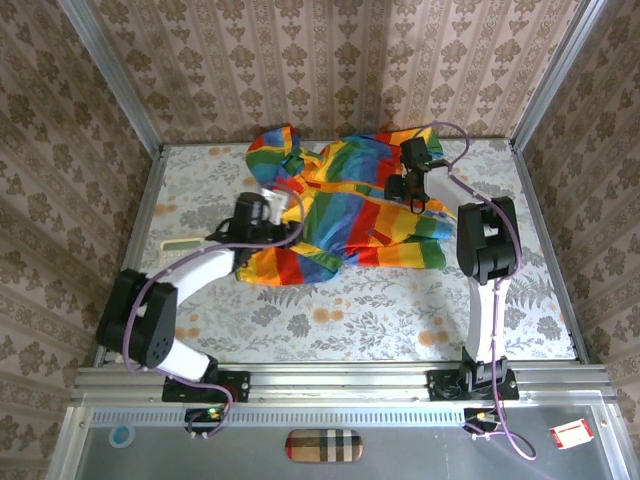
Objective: Zip up the jacket
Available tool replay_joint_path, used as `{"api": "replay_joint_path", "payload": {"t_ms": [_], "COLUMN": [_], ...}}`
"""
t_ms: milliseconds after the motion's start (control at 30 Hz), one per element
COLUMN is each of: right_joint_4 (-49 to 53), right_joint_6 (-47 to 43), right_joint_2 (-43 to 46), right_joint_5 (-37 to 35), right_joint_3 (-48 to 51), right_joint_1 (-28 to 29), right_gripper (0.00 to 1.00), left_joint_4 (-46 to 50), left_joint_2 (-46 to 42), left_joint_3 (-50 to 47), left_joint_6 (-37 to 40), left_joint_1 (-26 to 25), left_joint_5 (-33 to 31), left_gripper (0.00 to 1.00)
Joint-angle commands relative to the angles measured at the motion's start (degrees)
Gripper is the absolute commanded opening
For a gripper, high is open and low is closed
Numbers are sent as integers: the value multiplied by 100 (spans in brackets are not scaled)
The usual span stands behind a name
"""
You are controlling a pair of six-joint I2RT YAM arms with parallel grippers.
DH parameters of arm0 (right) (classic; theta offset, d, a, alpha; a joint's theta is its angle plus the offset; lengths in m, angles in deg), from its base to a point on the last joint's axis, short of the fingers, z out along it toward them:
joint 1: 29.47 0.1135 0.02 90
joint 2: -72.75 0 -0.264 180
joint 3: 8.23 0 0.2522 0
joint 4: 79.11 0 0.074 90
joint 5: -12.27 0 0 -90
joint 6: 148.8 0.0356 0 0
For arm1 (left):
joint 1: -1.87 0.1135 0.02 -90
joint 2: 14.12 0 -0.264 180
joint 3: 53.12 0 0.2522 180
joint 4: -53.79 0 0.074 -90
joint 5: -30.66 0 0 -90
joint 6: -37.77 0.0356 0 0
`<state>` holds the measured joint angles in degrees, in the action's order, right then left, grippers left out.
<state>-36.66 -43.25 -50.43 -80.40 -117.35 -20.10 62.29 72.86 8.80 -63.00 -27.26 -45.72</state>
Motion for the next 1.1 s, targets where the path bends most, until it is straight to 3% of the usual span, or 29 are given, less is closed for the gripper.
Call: {"api": "replay_joint_path", "payload": {"t_ms": [0,133,367,533,700,900,1067], "right_joint_4": [563,476,159,-21,-192,-287,101], "right_joint_6": [370,590,770,817,1091,1315,1043], "right_joint_2": [-51,70,638,1241,1798,1994,2280], "right_joint_5": [-16,279,501,521,492,610,447], "right_joint_3": [-78,376,1618,2315,2922,3007,2478], "right_joint_1": [-7,-6,80,423,1112,2138,2175], "right_gripper": [52,38,26,29,29,28,30], "left_joint_4": [304,313,538,675,667,1158,1521], "left_joint_2": [593,1408,1813,1895,2113,2507,2284], "left_joint_3": [433,957,1186,1068,1167,2045,2409], "left_joint_6": [-447,-681,-839,-1000,-1127,-922,-762], "left_joint_1": [-677,-864,-435,228,907,1051,1058], "left_joint_5": [323,636,782,1032,1397,1500,1371], "left_gripper": [62,53,48,47,45,42,42]}}
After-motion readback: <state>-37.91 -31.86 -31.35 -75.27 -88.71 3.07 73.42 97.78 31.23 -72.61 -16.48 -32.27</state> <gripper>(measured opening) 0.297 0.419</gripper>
